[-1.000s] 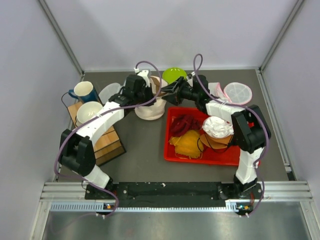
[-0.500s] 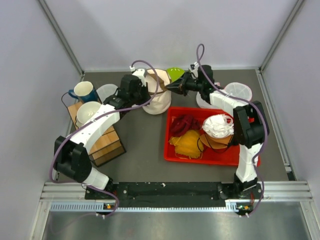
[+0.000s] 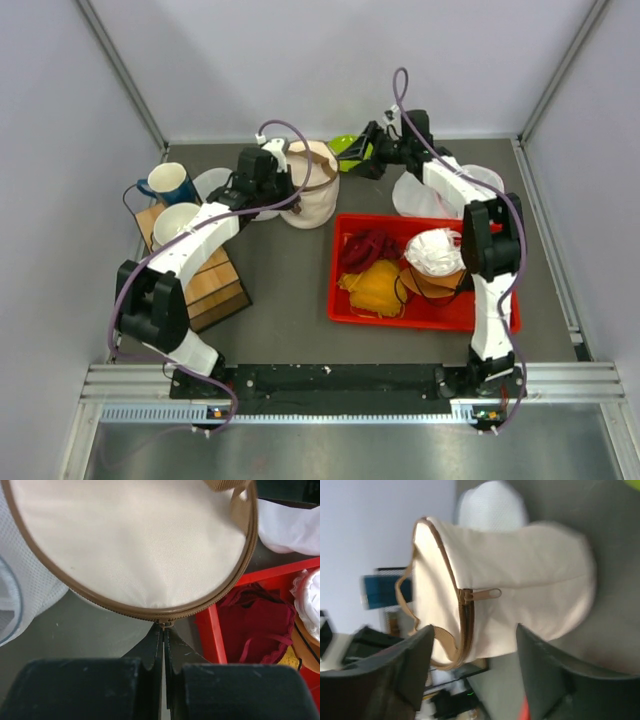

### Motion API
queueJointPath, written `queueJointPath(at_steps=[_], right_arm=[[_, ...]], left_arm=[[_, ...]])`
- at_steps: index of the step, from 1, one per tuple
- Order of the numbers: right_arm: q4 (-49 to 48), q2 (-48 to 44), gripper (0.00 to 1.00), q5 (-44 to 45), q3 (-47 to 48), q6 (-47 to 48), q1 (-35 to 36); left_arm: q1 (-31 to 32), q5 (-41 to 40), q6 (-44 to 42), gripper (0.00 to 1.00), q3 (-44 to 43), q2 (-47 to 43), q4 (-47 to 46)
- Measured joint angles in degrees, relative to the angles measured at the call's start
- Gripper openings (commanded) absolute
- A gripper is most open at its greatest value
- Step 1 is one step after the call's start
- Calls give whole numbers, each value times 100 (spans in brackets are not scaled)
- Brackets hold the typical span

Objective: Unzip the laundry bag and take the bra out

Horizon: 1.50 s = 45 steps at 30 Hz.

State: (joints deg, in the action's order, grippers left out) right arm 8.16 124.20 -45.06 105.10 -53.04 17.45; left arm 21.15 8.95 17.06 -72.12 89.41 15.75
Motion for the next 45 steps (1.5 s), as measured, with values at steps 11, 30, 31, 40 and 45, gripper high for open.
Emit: queueJointPath(at_steps=[11,30,31,40,45], right_arm=[[-966,-2767,81,1786,-3613,-629,-101],[-1980,-1777,52,2245,-3289,-1858,1169],[-1989,-1764,48,2286,-3248,-1869,1169],[-1908,-1517,0,2243,-2618,-1731,1054],[-1357,-1191,0,1609,-1897,-1261,780]], left_arm=[[96,85,413,0,129,-2,240],[243,205,540,0,216,-282,227],[249,221,540,0,216,-291,229],[262,251,507,0,216,-304,247],[262,59,354,0,216,-380,247]])
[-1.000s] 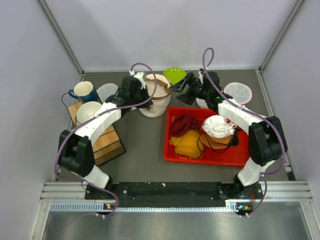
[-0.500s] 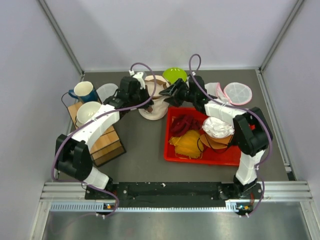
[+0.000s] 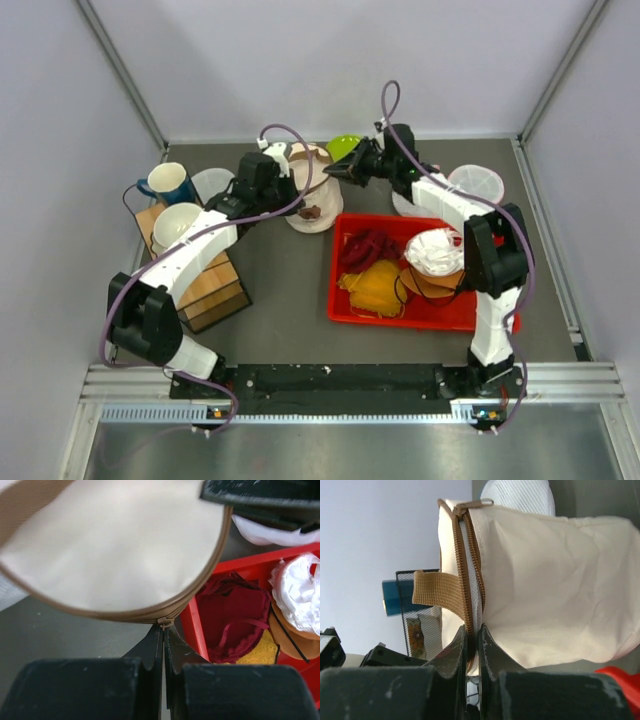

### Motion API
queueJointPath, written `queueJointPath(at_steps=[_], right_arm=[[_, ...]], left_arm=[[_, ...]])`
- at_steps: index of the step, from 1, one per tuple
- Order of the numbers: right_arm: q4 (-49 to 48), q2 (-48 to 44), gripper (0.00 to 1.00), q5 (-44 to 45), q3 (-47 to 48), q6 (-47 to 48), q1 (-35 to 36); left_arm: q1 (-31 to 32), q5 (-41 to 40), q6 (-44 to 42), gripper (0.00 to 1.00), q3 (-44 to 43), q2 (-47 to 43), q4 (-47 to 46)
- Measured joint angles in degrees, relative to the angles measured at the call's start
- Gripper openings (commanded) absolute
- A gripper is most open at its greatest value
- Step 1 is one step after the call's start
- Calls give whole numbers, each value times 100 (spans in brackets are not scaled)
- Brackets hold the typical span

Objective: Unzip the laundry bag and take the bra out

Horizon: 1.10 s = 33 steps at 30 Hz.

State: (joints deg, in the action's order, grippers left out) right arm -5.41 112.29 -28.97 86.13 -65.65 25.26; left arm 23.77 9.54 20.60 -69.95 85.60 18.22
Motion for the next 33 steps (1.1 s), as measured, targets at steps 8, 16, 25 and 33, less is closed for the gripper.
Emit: queueJointPath(at_steps=[8,16,25,33], right_arm=[[1475,1438,0,-2205,2586,1097,-715],[2124,1714,77,-2345,3206,1735,-761],[844,-501,85,-719,-717,1051,-1093],[-354,-1025,79,-328,-1753,4,-431]], left_arm=[[-256,-166,-160,0,2,-409,-280],[-380,31,-68,0,4,-356,-289],[-216,-15,254,0,162,-118,-234],[9,-13,402,0,573,-155,-302]])
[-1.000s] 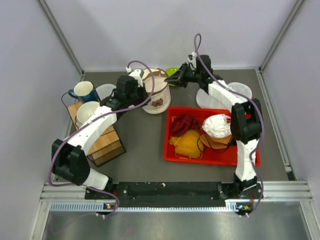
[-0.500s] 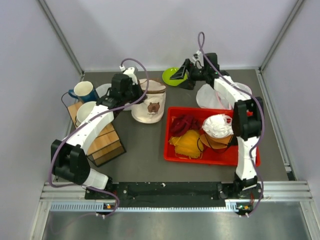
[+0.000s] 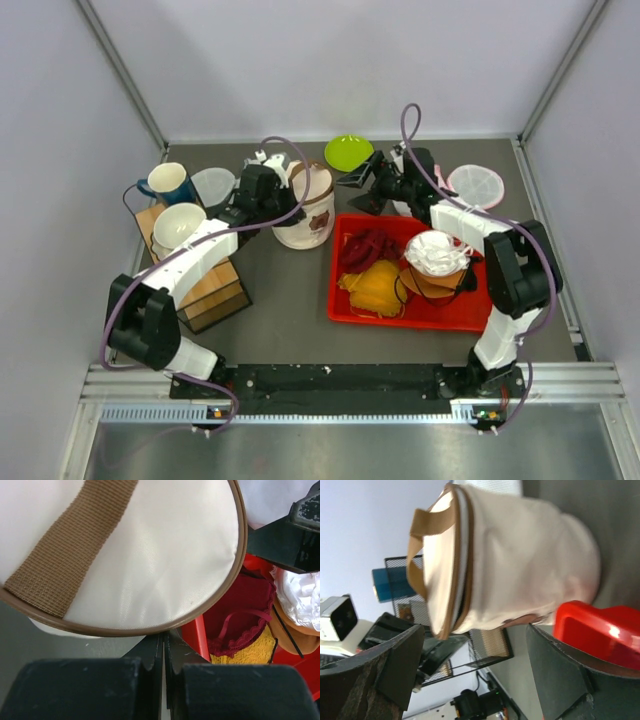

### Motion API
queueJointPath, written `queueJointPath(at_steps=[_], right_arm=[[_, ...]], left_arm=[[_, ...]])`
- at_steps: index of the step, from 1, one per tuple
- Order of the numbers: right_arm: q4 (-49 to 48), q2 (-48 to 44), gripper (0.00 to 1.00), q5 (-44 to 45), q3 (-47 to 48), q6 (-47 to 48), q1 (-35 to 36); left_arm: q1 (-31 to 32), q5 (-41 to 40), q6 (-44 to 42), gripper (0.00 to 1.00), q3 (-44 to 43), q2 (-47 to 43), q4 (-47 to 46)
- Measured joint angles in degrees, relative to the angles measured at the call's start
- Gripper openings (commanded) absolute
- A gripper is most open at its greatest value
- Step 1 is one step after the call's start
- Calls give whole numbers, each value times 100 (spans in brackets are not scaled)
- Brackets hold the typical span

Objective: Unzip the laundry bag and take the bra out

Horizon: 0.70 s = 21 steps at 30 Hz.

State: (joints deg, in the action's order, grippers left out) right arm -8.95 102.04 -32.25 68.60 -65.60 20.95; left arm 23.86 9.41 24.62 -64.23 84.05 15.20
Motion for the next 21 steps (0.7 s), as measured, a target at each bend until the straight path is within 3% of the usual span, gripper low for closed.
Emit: queueJointPath(at_steps=[7,13,16,17,19,21], right_arm=[[-758,221,77,-59,98,-667,459],[-684,588,64,109,498,-713,815],[-579,706,46,254,658,-680,942],[-531,737,26,319,697,-669,968],[-413,765,3,442,730,-599,981],[-238,769,0,533,789,-553,979]], left_arm=[[68,-7,20,0,39,-31,7],[151,-35,20,0,39,-31,20],[208,-74,20,0,37,-31,35],[225,-85,20,0,31,-31,39],[258,-92,20,0,-4,-28,68],[291,-103,15,0,-61,-28,116]])
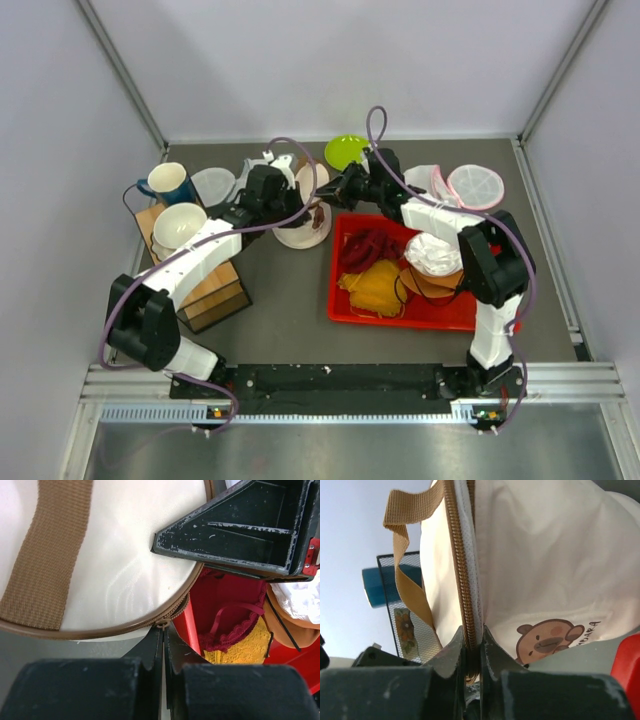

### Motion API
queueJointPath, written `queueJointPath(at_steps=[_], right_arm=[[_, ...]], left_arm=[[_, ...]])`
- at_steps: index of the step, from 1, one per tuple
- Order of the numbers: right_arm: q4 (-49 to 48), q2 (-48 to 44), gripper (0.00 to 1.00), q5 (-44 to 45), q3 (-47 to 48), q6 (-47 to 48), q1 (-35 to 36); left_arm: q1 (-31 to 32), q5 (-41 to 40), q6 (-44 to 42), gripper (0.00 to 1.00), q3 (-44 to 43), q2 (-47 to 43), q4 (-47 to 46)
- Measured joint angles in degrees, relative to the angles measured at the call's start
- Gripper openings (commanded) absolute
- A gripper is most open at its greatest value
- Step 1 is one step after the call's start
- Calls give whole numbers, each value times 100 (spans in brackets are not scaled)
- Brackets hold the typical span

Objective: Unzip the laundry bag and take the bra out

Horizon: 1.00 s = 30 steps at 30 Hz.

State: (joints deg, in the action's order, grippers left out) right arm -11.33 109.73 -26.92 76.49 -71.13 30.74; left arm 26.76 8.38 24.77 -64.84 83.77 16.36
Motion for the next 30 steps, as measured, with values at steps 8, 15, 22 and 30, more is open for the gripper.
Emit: queueJointPath(at_steps=[8,15,22,30], right_arm=[[671,223,0,-337,756,575,-256],[1644,892,0,-1226,2288,1349,-686],[2028,1327,0,-1827,3123,2050,-769],[2146,1657,49,-2218,3473,2337,-881]], left_arm=[[17,-310,-236,0,-164,-39,131],[-188,-822,-579,0,-190,-299,72],[-949,-184,-697,0,-168,-402,-11],[-1034,562,-680,0,-168,-374,-31]])
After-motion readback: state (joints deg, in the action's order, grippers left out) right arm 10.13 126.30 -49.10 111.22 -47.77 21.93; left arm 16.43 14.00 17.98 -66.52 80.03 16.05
